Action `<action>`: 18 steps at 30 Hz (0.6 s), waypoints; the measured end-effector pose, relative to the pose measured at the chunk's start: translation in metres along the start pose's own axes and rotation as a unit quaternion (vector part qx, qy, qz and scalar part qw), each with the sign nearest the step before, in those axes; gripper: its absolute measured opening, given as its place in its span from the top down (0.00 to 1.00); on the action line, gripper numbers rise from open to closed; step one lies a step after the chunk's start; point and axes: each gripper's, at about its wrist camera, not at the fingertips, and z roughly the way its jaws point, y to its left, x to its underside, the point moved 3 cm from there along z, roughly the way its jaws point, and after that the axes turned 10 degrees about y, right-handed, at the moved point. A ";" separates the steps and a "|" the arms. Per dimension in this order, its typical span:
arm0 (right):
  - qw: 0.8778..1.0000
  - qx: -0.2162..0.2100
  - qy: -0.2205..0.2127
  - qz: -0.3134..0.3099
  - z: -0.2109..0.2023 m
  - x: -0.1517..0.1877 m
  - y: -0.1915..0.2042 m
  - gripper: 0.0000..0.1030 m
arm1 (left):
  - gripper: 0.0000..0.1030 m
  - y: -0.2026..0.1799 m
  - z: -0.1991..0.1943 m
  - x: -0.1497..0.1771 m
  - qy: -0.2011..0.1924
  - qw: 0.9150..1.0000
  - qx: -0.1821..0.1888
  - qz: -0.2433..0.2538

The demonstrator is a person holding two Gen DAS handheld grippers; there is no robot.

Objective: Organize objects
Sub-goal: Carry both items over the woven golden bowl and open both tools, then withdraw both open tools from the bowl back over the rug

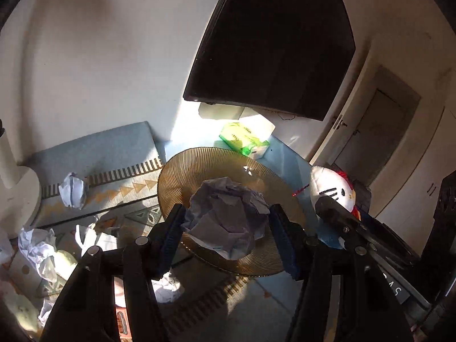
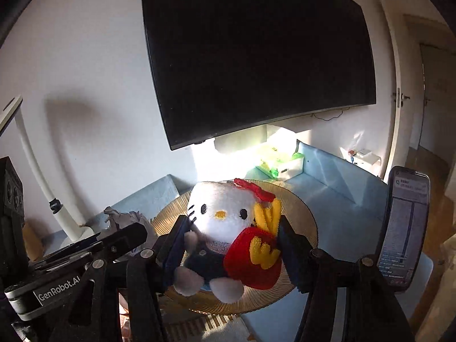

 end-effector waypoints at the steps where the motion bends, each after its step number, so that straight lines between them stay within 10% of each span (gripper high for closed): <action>1: 1.000 0.003 0.003 0.003 0.007 -0.003 -0.007 0.33 | 0.43 0.000 0.009 -0.003 0.001 1.000 0.002 -0.002; 4: 1.000 0.012 0.005 0.008 0.018 -0.011 -0.027 0.13 | 0.23 0.015 0.034 -0.009 0.021 0.999 -0.009 -0.032; 8: 0.999 0.020 -0.038 -0.009 0.011 -0.022 -0.028 0.00 | 0.23 0.029 0.021 -0.001 0.016 0.998 0.012 -0.051; 11: 0.997 0.024 -0.065 -0.032 0.017 -0.026 -0.014 0.00 | 0.04 0.025 -0.005 0.004 -0.004 0.999 0.023 -0.041; 18: 0.980 0.119 -0.094 -0.132 0.072 -0.016 0.034 0.00 | 0.02 0.035 -0.081 0.055 -0.039 0.999 0.001 -0.024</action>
